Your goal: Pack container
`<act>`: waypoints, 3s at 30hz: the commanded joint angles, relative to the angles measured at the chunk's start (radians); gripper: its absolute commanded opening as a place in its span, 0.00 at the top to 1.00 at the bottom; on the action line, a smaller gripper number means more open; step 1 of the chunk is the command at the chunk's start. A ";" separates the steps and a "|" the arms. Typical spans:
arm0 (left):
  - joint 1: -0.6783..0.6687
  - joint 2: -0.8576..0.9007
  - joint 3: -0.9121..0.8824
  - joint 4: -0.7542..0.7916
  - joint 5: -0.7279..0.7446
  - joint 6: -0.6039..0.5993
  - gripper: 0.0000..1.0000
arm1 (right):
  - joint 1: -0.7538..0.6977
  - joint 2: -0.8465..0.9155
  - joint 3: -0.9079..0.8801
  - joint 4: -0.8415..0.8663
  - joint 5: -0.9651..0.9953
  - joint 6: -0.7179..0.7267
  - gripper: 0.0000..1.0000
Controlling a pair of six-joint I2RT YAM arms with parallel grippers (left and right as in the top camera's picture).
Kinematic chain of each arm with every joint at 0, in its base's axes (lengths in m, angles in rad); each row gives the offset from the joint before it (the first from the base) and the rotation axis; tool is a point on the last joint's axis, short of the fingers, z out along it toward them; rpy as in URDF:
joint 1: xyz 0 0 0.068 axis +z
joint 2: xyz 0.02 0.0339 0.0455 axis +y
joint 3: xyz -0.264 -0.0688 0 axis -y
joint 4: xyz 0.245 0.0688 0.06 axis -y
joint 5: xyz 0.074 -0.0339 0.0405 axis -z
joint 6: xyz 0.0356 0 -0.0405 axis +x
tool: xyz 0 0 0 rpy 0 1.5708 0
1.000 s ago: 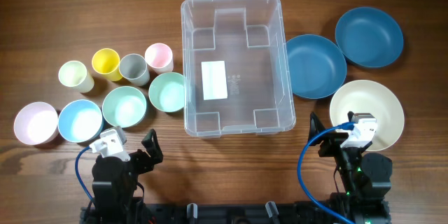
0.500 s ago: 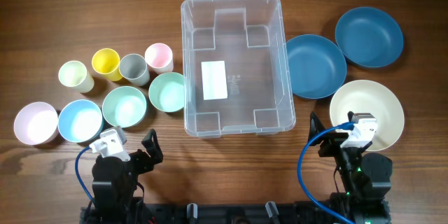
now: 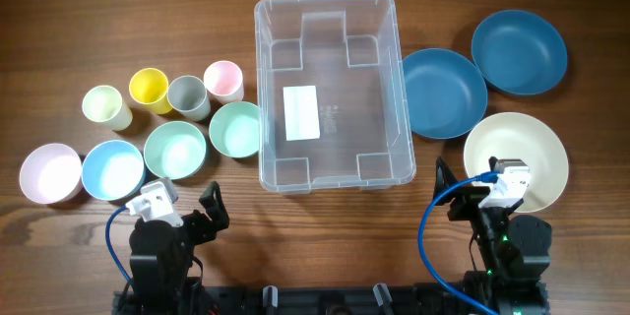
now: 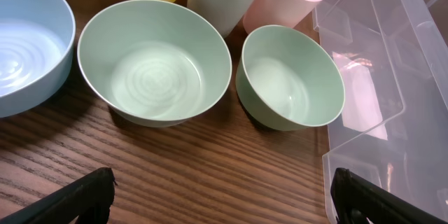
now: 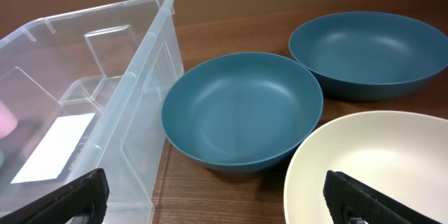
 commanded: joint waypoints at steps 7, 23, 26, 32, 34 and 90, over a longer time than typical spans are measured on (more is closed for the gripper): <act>0.007 -0.009 -0.004 0.003 -0.003 0.020 0.00 | 0.003 -0.012 -0.003 0.006 -0.015 0.012 0.00; 0.008 -0.009 -0.004 0.003 -0.003 0.020 0.00 | 0.003 0.376 0.385 -0.113 0.017 0.220 0.00; 0.007 -0.009 -0.004 0.003 -0.003 0.020 0.00 | 0.003 0.635 0.598 -0.232 0.036 0.220 0.00; 0.008 -0.009 -0.004 0.003 -0.003 0.020 0.00 | -0.024 0.938 0.777 -0.303 0.018 0.307 0.00; 0.008 -0.009 -0.004 0.003 -0.003 0.020 0.00 | -0.079 0.992 0.776 -0.364 0.113 0.453 0.00; 0.008 -0.009 -0.004 0.003 -0.003 0.020 0.00 | -0.388 0.925 1.056 -0.528 -0.427 0.305 0.96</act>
